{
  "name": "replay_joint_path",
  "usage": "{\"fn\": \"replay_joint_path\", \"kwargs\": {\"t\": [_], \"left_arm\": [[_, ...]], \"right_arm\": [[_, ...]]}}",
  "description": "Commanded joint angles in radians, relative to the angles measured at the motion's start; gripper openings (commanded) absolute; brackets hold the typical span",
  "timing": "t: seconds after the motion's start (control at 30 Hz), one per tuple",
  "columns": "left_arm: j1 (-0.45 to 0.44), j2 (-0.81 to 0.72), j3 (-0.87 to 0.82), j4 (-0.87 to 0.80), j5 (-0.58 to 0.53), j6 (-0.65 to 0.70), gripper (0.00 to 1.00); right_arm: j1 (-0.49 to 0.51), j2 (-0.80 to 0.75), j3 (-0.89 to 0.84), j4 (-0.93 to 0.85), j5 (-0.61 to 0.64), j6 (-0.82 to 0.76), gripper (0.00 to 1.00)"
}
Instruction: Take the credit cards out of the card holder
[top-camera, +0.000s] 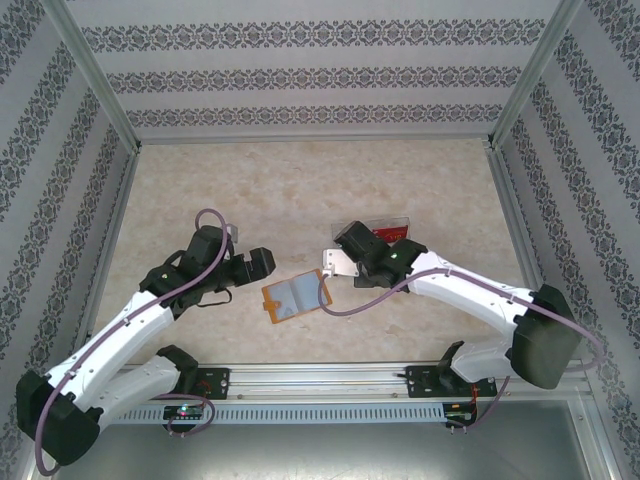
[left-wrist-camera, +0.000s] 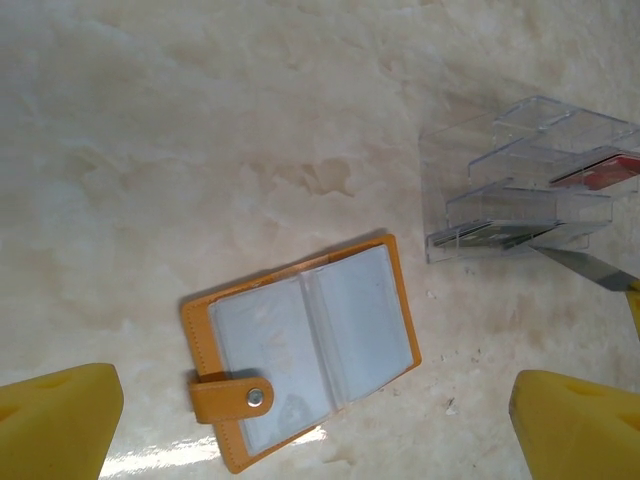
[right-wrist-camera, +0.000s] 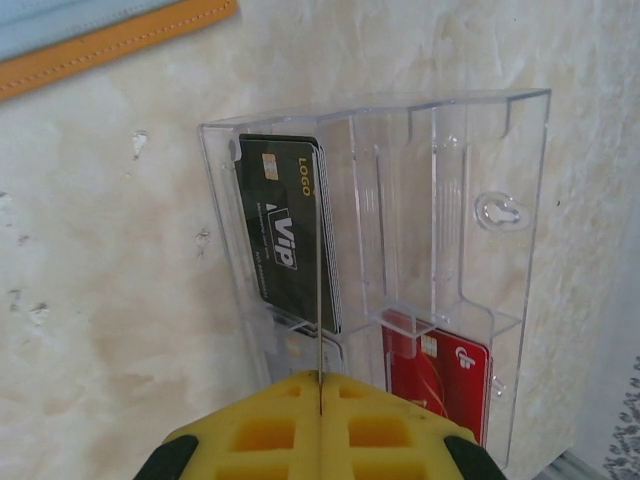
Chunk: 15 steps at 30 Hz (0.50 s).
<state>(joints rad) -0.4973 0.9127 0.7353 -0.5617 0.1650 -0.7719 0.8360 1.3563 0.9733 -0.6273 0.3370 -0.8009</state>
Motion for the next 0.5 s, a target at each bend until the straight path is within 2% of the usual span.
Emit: {"fn": "replay_joint_path", "kwargs": {"t": [0.0, 0.47], "left_arm": [[-0.006, -0.021, -0.017, -0.048, -0.038, -0.016, 1.00], [-0.005, -0.072, -0.025, -0.096, -0.068, -0.013, 1.00]], "right_arm": [[0.008, 0.035, -0.021, 0.045, 0.031, -0.056, 0.00], [-0.043, 0.143, -0.016, 0.103, -0.003, -0.004, 0.00]]}}
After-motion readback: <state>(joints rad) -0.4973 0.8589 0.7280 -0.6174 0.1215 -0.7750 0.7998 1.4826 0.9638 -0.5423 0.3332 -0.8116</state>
